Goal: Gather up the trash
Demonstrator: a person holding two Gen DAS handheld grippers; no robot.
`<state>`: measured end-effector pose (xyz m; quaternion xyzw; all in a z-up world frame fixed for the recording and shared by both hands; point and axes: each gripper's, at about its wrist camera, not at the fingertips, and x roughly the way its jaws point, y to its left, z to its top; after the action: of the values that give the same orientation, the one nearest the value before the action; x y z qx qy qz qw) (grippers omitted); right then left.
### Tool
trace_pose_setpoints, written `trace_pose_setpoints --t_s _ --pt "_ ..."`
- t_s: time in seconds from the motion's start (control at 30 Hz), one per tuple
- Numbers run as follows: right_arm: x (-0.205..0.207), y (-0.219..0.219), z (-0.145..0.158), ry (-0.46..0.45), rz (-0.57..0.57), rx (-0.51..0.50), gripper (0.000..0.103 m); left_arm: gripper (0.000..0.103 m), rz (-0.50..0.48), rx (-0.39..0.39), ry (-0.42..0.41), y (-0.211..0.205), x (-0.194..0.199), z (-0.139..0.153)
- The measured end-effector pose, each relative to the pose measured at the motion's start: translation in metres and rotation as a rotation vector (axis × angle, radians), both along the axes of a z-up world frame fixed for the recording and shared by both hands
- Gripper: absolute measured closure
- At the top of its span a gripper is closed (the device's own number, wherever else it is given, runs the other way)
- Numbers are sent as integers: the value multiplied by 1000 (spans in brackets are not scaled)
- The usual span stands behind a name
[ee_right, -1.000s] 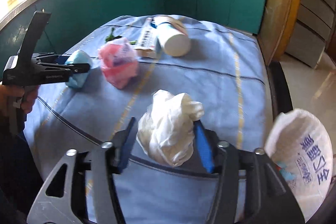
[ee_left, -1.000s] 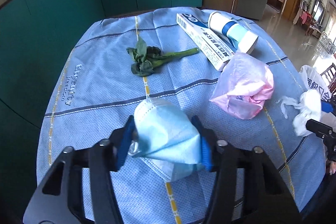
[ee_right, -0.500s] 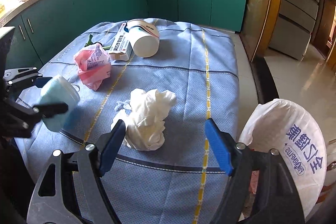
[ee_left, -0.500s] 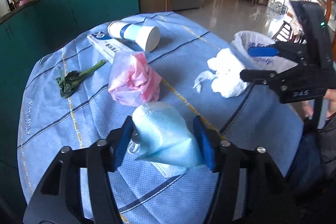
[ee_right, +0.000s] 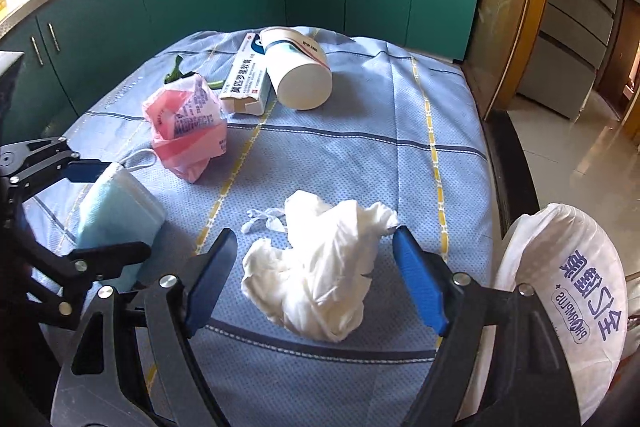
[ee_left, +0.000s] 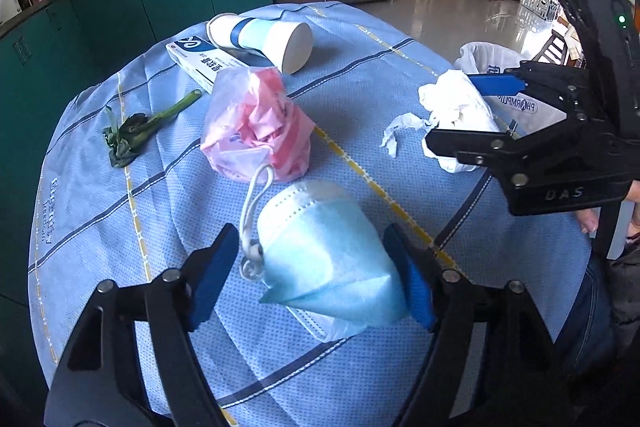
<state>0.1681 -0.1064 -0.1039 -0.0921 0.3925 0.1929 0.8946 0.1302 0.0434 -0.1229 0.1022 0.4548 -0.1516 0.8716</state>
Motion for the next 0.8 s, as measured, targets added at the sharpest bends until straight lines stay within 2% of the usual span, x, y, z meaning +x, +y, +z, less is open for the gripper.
trace_pose_setpoints --t_s 0.1,0.33,0.67,0.7,0.77,0.8 --pt "3 2 -5 8 -2 -13 25 44 -1 3 2 -1 -1 -1" --pt "7 4 -15 29 -5 -26 25 64 -17 4 -21 -1 -6 4" --pt "7 10 -20 30 13 -46 25 67 0 4 -40 2 -5 9" --pt "6 9 -20 29 12 -45 26 67 0 7 -40 2 -5 8" --pt "7 9 -19 29 13 -39 37 67 1 9 -39 1 -5 8" --pt "6 9 -19 30 14 -35 39 67 1 9 -39 1 -5 8"
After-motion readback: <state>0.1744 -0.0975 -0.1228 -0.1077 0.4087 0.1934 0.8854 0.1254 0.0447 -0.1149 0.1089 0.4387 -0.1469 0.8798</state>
